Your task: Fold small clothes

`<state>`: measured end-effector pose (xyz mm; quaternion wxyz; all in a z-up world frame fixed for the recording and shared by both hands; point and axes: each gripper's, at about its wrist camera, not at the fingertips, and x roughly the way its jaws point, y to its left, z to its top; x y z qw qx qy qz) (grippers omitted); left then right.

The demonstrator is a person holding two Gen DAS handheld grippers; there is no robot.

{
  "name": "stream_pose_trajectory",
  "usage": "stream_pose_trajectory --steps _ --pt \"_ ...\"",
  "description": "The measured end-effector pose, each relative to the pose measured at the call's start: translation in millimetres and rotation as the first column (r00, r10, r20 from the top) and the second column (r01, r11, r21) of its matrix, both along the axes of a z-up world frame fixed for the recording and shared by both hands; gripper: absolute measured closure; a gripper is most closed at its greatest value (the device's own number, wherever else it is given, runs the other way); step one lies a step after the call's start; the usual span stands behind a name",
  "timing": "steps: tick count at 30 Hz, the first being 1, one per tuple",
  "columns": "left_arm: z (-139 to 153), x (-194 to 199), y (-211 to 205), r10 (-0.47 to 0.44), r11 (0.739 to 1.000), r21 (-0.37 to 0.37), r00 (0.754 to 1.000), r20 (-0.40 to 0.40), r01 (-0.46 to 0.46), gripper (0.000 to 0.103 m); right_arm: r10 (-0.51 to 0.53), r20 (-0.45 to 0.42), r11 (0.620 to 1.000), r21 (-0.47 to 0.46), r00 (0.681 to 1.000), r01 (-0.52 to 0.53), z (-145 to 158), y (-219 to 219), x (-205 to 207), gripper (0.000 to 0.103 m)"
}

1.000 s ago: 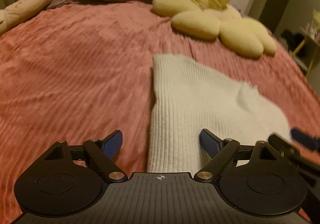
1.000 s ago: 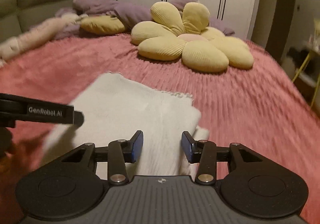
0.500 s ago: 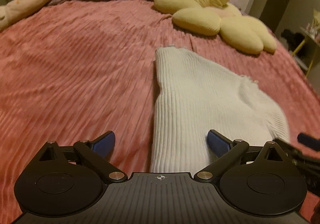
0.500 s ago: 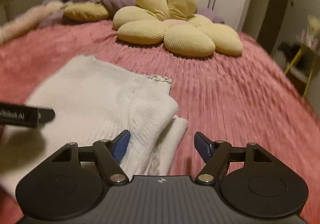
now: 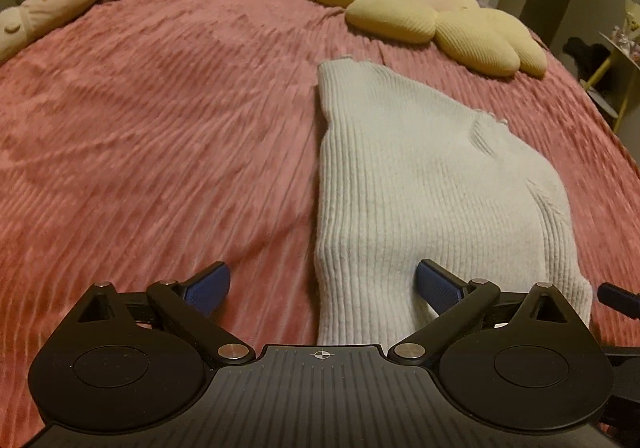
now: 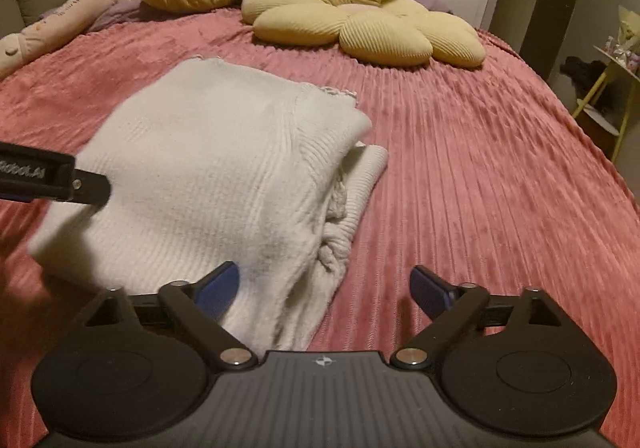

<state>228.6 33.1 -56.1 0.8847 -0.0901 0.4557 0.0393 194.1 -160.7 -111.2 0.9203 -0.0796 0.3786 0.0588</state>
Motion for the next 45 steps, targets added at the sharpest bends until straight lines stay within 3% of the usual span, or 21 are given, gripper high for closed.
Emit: stream_pose_trajectory --steps 7,13,17,22,28,35,41,45 --pt "-2.1 -0.6 -0.4 -0.014 1.000 0.003 0.999 -0.032 0.014 0.000 -0.005 -0.043 1.000 0.028 0.999 0.006 1.6 -7.7 0.8 0.004" --pt "3.4 -18.0 -0.9 -0.027 0.999 0.018 0.998 -0.051 0.028 0.001 -0.006 -0.076 1.000 -0.010 0.997 0.005 10.4 -7.5 -15.1 0.004" --pt "19.9 -45.8 -3.6 -0.044 0.997 0.068 0.999 -0.018 0.045 0.001 0.021 -0.178 0.999 -0.030 0.984 -0.027 11.7 -3.1 -36.3 0.004" --pt "36.5 -83.4 -7.5 -0.094 0.987 0.132 0.996 -0.005 0.094 0.000 0.033 -0.242 0.998 0.059 0.970 -0.019 13.2 -5.4 -81.7 0.004" --pt "48.1 -108.5 -7.6 -0.109 0.983 0.146 0.994 -0.027 0.111 0.000 -0.006 -0.343 0.984 0.164 0.939 0.067 18.4 -5.8 -120.8 0.004" --pt "62.7 -127.8 -16.3 -0.151 0.976 0.152 0.988 -0.029 0.153 0.000 -0.020 -0.239 0.983 0.174 0.971 0.063 60.2 -4.1 -138.5 0.004" --pt "86.3 -128.5 -12.6 -0.145 0.977 0.166 0.989 0.037 0.137 0.000 -0.037 -0.081 0.999 0.035 0.996 0.040 93.8 10.9 -142.8 0.004" --pt "95.8 -125.7 -11.8 -0.155 0.975 0.172 0.986 0.053 0.144 0.000 -0.039 -0.079 0.999 0.009 0.996 0.040 102.3 13.7 -140.4 0.004"
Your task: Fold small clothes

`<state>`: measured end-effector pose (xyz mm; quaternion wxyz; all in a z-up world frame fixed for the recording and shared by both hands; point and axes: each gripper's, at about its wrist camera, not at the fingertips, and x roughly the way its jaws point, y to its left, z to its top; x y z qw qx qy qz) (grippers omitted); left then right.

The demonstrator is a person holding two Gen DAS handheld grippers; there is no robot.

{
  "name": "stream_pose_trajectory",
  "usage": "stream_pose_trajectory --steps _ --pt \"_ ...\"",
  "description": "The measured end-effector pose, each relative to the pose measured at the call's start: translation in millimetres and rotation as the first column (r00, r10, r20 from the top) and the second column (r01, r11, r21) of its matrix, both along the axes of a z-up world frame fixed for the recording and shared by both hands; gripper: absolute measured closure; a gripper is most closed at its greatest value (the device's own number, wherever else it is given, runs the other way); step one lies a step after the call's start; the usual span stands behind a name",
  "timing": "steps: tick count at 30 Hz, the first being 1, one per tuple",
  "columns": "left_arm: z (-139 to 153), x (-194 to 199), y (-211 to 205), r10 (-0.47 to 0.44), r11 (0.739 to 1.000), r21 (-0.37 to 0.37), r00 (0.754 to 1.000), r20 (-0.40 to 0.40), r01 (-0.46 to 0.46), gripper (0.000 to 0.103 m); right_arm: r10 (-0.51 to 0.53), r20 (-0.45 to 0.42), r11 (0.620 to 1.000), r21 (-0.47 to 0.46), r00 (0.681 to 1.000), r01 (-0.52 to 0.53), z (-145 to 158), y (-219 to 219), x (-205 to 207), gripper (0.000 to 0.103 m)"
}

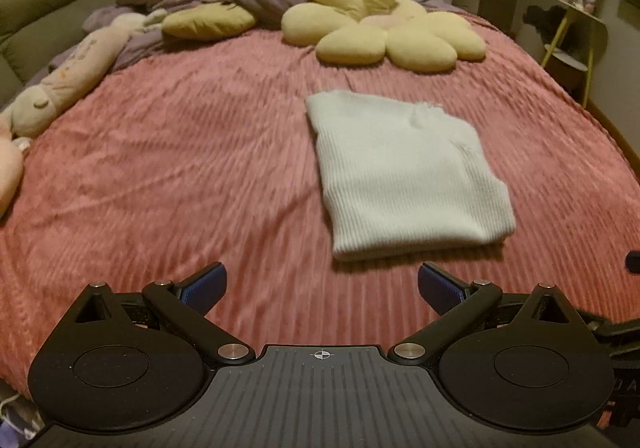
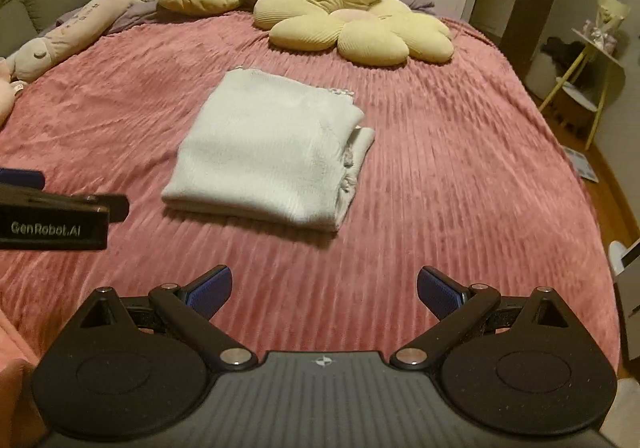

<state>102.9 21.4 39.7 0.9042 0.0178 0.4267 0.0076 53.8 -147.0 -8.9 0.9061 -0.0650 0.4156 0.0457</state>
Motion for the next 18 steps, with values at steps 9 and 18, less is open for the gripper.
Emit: stream_pose_trajectory --steps 9,18 --pt "-3.7 14.6 -8.0 -0.031 0.999 0.007 0.992 -0.123 0.032 0.000 -0.036 -0.105 0.997 0.069 0.994 0.044 5.5 1.7 10.9 0.004" --pt "-3.9 27.3 -18.1 -0.042 0.998 0.035 0.986 -0.164 0.048 0.000 -0.093 -0.185 0.993 0.059 0.978 0.106 4.5 -4.5 29.6 0.004"
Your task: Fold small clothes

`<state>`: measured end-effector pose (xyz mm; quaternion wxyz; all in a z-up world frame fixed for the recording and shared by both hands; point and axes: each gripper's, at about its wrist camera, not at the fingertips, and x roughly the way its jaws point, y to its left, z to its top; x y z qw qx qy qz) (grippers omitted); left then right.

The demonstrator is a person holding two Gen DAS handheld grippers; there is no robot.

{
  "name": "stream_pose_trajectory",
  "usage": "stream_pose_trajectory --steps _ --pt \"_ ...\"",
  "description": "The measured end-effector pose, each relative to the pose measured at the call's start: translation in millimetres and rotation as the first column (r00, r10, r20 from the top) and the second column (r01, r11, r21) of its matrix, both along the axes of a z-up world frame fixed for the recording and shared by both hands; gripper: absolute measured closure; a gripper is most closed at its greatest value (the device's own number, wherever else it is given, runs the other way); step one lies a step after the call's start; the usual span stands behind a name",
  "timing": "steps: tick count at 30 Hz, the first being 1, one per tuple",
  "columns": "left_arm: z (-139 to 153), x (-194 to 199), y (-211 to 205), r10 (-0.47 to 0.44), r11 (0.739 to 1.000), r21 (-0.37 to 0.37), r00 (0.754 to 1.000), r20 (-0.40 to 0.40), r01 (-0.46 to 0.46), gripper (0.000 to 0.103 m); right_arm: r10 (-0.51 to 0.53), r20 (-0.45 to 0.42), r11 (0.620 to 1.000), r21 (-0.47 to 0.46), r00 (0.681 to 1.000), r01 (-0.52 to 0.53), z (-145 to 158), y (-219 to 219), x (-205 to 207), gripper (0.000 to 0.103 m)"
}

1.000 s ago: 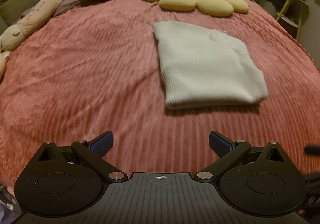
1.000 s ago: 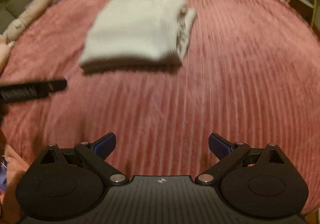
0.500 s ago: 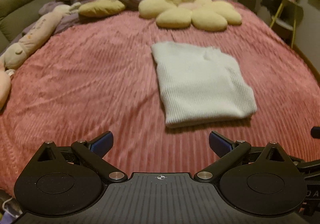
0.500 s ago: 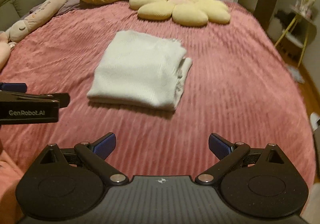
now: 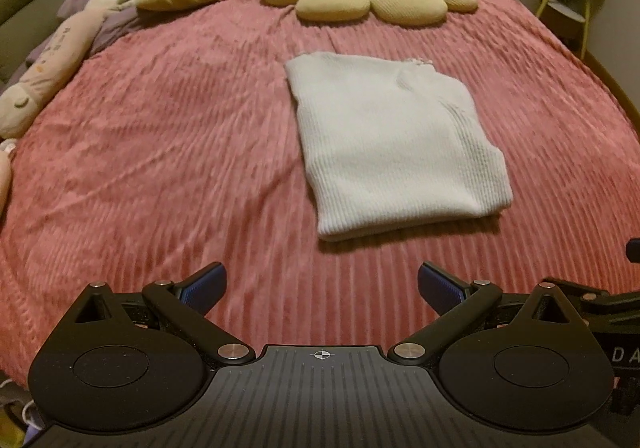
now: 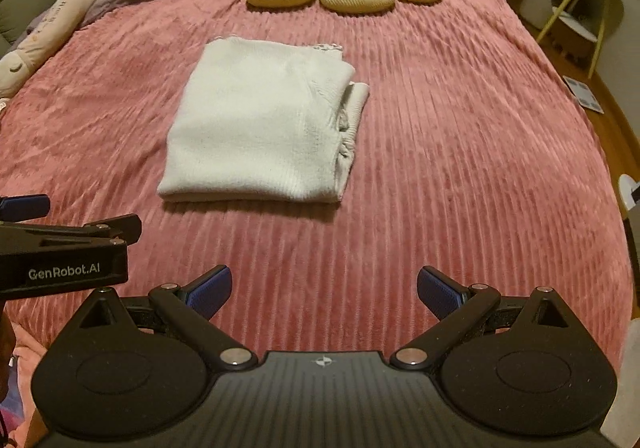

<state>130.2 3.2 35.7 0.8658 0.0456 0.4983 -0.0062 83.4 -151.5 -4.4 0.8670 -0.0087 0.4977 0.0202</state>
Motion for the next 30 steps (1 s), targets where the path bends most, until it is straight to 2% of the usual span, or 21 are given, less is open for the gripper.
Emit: stream_pose_trajectory --steps 16,30 --pt "-6.5 12.0 -5.2 0.005 1.000 0.007 0.999 -0.049 -0.005 0.000 0.004 -0.021 1.000 0.002 1.000 -0.004 2.9 -2.0 19.6 0.004" --pt "-6.6 10.9 -3.9 0.012 1.000 0.020 0.999 -0.049 -0.011 0.000 -0.005 -0.027 1.000 0.001 1.000 0.005 -0.5 -5.0 21.3 0.004"
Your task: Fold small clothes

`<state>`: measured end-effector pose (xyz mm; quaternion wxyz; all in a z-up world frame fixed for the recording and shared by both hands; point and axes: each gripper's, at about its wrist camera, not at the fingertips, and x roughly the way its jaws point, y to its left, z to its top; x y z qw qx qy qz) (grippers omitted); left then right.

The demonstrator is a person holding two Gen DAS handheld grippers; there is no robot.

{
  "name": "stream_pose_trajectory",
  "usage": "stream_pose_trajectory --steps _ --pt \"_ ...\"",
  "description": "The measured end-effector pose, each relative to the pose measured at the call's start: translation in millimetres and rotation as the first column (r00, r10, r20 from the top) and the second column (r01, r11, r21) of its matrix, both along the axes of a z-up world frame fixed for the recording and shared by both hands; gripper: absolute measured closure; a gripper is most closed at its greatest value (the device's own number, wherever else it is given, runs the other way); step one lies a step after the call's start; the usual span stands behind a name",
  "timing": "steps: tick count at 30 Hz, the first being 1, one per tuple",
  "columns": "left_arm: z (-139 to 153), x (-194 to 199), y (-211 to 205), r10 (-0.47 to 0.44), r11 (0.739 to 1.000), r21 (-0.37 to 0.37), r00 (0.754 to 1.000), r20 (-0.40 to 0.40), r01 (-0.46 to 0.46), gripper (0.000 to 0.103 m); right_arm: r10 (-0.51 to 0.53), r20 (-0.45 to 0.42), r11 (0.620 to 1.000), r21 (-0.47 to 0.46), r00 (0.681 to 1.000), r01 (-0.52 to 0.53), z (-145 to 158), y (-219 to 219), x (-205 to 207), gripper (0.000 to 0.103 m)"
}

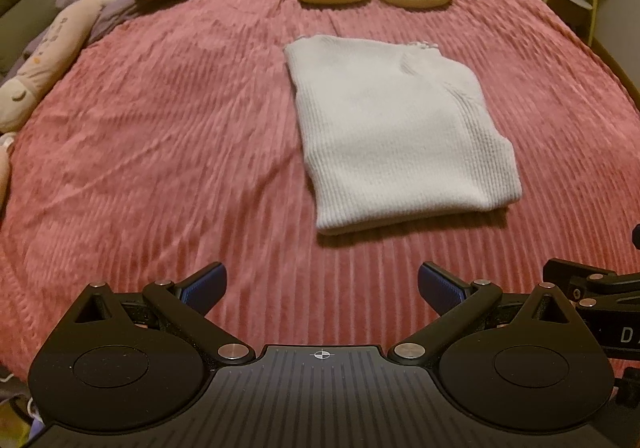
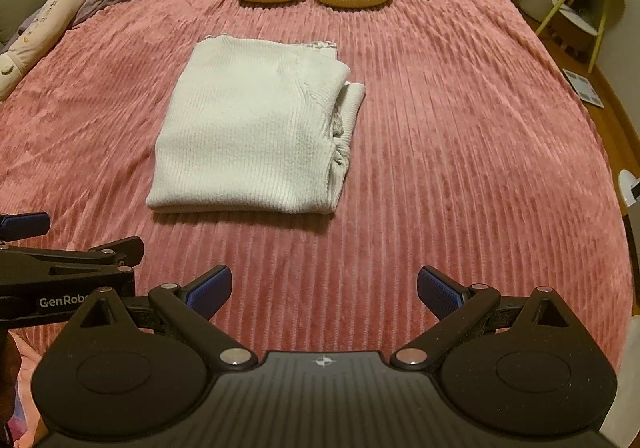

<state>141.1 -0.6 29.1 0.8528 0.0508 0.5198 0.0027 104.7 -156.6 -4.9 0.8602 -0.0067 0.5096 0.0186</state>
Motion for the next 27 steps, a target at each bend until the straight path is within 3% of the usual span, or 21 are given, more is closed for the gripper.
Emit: stream_pose_trajectory --steps 27 --pt "-1.9 -2.6 -3.0 -0.007 1.000 0.004 1.000 -0.007 0.007 0.000 -0.008 -0.002 1.000 0.011 1.000 0.008 0.2 -1.9 -2.7 0.004"
